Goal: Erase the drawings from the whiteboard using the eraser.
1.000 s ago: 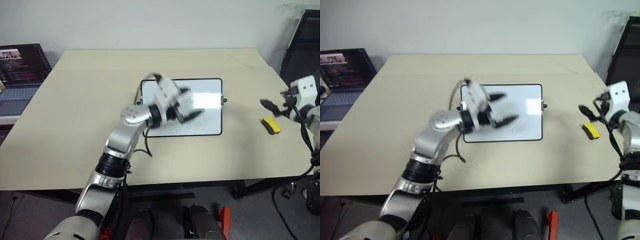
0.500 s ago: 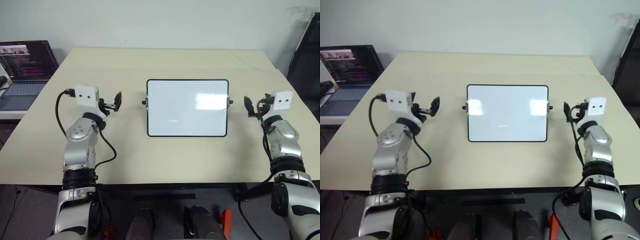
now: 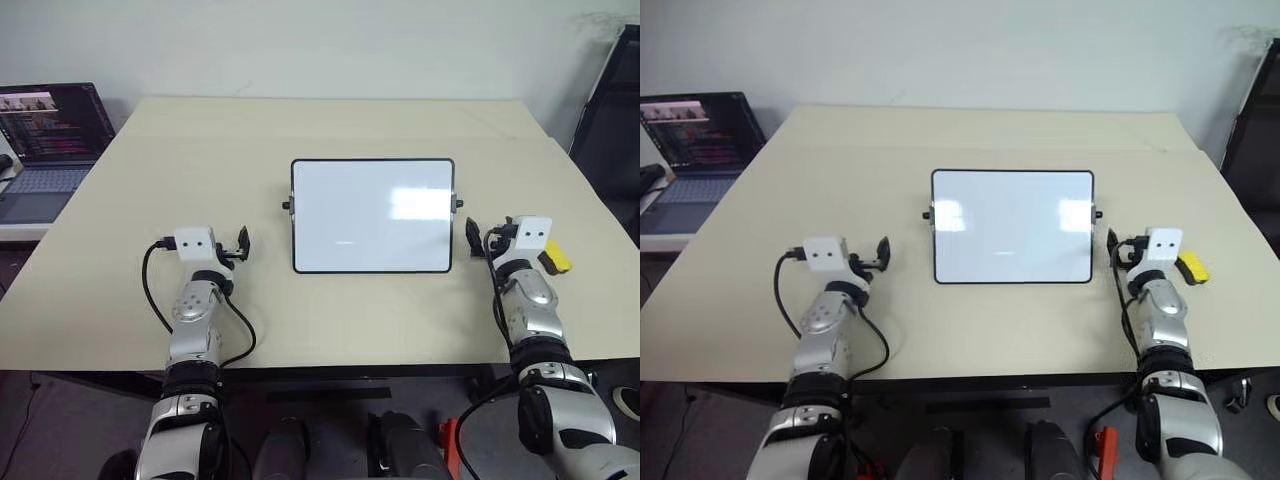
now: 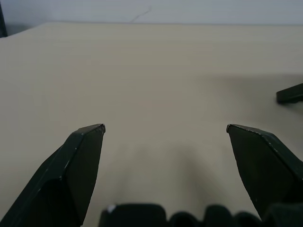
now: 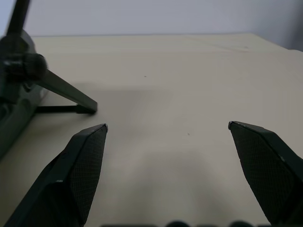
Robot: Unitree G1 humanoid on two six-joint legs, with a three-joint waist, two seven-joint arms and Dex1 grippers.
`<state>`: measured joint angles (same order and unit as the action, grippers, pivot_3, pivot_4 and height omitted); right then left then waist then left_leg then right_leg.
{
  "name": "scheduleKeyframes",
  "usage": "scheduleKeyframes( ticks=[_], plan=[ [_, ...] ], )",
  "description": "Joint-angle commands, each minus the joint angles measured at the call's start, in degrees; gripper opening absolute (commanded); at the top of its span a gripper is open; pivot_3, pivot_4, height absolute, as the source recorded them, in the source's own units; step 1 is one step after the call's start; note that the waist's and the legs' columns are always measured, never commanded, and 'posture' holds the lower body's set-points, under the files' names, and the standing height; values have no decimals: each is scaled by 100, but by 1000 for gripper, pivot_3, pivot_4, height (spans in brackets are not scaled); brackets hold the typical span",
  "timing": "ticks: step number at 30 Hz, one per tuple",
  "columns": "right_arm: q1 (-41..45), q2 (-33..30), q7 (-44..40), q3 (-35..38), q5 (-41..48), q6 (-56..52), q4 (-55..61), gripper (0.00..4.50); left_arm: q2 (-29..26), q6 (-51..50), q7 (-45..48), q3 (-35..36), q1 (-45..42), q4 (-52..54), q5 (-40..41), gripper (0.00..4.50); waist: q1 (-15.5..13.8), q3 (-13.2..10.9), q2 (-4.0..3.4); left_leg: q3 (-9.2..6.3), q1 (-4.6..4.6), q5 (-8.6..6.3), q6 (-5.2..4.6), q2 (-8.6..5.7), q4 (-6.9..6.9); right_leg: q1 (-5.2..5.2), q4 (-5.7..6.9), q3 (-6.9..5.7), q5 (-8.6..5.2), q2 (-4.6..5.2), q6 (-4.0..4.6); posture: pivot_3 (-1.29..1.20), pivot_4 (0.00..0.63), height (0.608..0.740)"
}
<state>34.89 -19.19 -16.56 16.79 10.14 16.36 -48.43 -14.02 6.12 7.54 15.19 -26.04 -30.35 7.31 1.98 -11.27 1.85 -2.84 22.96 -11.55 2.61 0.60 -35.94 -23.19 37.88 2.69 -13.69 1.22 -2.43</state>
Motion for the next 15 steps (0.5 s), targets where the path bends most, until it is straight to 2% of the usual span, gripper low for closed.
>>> scheduleKeyframes(
  ticks=[1,11,15],
  plan=[
    [28,72,189,-10,-32,225,72,4433,-163,327,15,-27,-192,-174,-83,4500,1,0,0,0,0,0,0,0,0,0,0,-1,0,0,0,0,150,740],
    [137,504,547,-227,-134,283,48,4433,-494,623,254,46,-774,-864,31,4500,-4,0,0,-1,0,0,0,1,0,0,1,-1,0,-3,0,0,150,740],
    [69,588,639,-257,-138,297,44,4433,-564,539,396,-6,-746,-700,57,4500,14,0,0,-1,-2,0,0,3,3,0,1,-1,0,-3,0,0,150,740]
  ],
)
